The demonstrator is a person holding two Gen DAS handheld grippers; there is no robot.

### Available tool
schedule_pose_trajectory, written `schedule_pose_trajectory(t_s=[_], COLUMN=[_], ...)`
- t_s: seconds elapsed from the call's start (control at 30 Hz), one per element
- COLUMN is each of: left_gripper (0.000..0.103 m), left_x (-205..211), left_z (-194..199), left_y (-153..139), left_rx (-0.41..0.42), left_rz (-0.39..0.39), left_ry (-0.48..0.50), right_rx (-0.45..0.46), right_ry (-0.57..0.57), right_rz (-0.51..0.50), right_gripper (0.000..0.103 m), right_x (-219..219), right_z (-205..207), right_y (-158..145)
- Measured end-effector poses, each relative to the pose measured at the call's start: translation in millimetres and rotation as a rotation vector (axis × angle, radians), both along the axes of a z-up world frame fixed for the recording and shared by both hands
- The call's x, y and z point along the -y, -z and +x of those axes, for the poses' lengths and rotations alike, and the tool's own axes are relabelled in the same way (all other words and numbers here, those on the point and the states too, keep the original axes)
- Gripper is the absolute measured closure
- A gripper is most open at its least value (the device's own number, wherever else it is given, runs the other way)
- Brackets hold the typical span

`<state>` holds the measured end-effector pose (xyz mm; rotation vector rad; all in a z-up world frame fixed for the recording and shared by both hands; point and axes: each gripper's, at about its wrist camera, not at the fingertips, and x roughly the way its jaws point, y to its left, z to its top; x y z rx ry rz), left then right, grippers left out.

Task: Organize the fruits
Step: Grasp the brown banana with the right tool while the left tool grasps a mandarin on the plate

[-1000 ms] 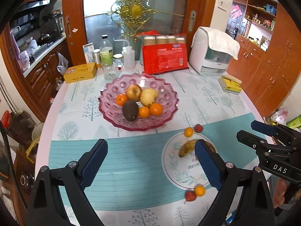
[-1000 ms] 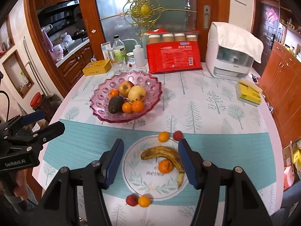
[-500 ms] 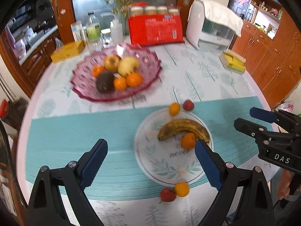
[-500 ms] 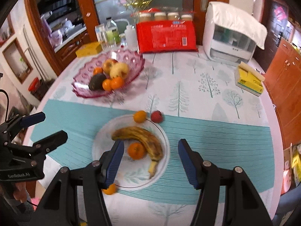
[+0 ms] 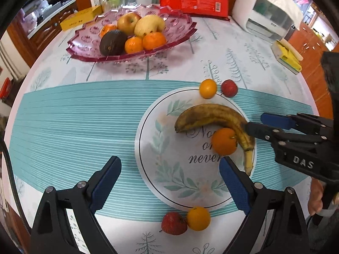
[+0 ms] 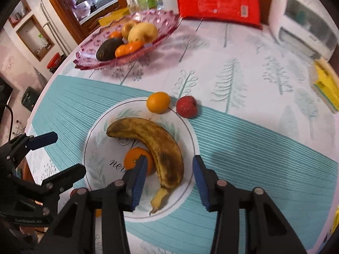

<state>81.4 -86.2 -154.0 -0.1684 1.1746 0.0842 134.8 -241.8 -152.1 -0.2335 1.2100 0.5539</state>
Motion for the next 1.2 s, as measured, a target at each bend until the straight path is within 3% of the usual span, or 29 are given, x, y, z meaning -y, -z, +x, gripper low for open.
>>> schedule_pose_trajectory(t_s=[0.4, 0.73, 1.2], left_gripper=[0.01, 0.01, 0.01], left_x=[6, 10, 34], left_z=[4, 8, 29], left_y=[7, 9, 18], left_rx=[-0.02, -0.031, -0.032], left_rz=[-0.001, -0.008, -0.01], left_ry=[-0.007, -0.003, 0.075], right_rx=[-0.054, -0.192, -0.147], right_ry=[-0.065, -0.074, -0.034], right_rz=[0.008, 0.099, 0.049], right_gripper=[0.06, 0.06, 0.067], right_x=[-14, -10, 13], right_z=[22, 42, 25], right_y=[21, 29, 19])
